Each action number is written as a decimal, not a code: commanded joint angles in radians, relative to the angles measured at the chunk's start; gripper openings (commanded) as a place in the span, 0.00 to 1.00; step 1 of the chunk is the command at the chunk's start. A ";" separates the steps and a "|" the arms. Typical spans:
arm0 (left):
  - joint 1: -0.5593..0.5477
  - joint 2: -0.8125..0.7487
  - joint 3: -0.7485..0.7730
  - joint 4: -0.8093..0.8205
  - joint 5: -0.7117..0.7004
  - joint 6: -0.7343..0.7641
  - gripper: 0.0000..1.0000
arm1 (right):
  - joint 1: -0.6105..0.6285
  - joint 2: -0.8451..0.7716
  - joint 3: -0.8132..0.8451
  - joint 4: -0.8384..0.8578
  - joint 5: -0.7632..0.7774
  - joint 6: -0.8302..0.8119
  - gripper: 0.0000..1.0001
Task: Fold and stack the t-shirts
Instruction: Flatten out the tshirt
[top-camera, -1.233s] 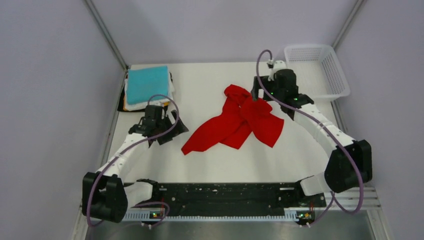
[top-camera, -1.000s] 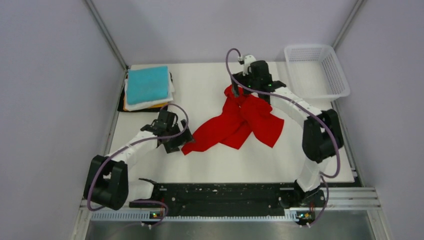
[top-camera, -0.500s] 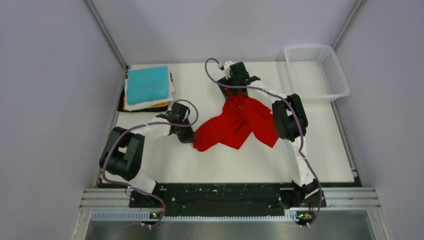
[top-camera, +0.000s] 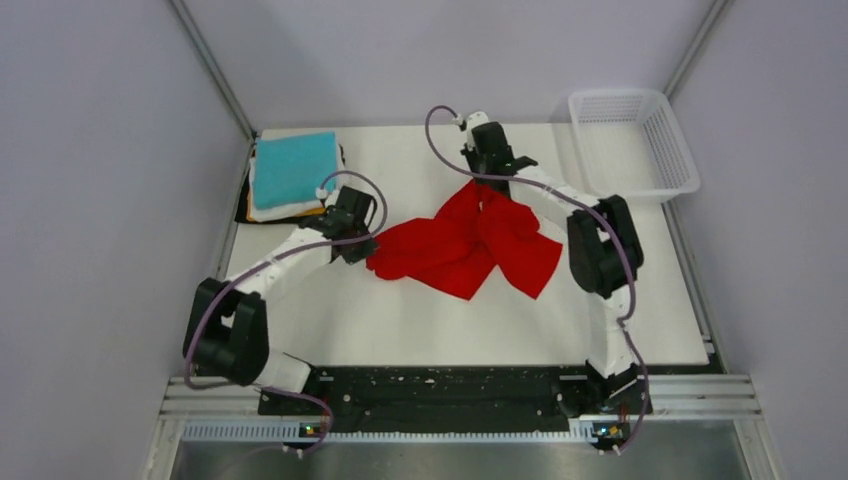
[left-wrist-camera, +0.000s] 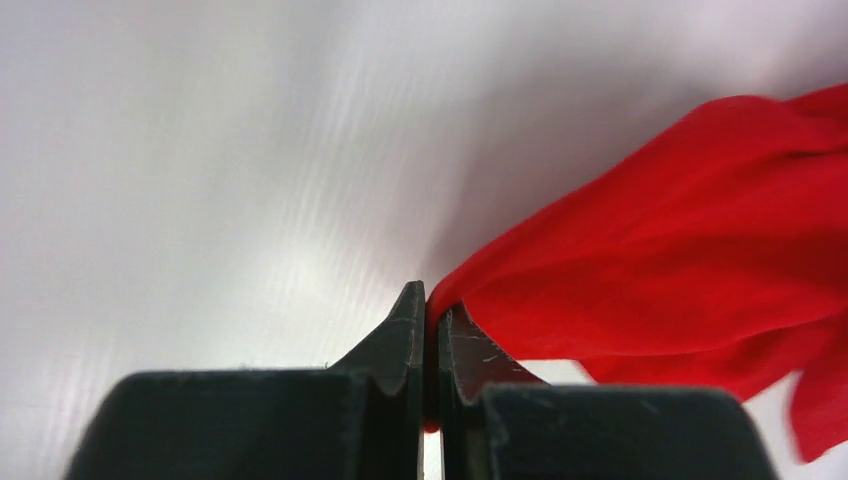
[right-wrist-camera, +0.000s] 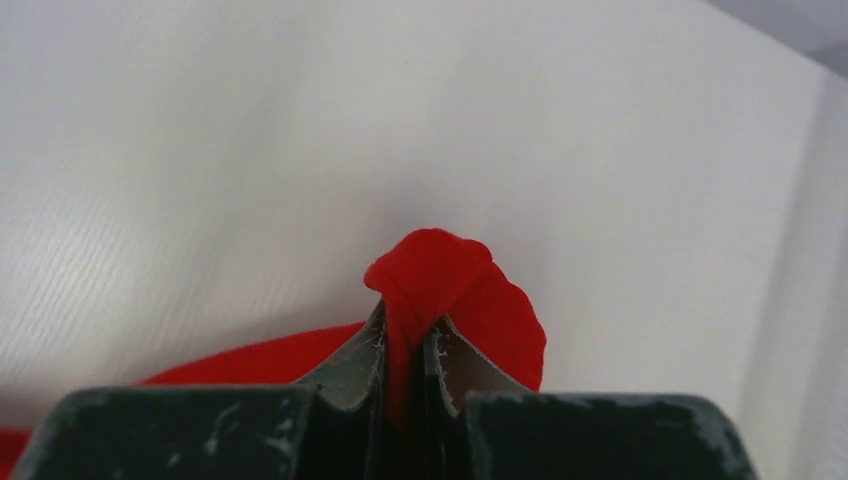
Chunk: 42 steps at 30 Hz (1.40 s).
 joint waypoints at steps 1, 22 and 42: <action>0.004 -0.223 0.129 -0.069 -0.291 0.040 0.00 | 0.005 -0.380 -0.149 0.169 0.170 0.035 0.03; 0.003 -0.876 0.377 0.243 -0.136 0.406 0.00 | 0.000 -1.319 -0.225 -0.034 -0.388 0.179 0.06; 0.090 0.100 0.562 0.103 -0.435 0.347 0.18 | -0.189 -0.795 -0.489 0.159 0.058 0.278 0.33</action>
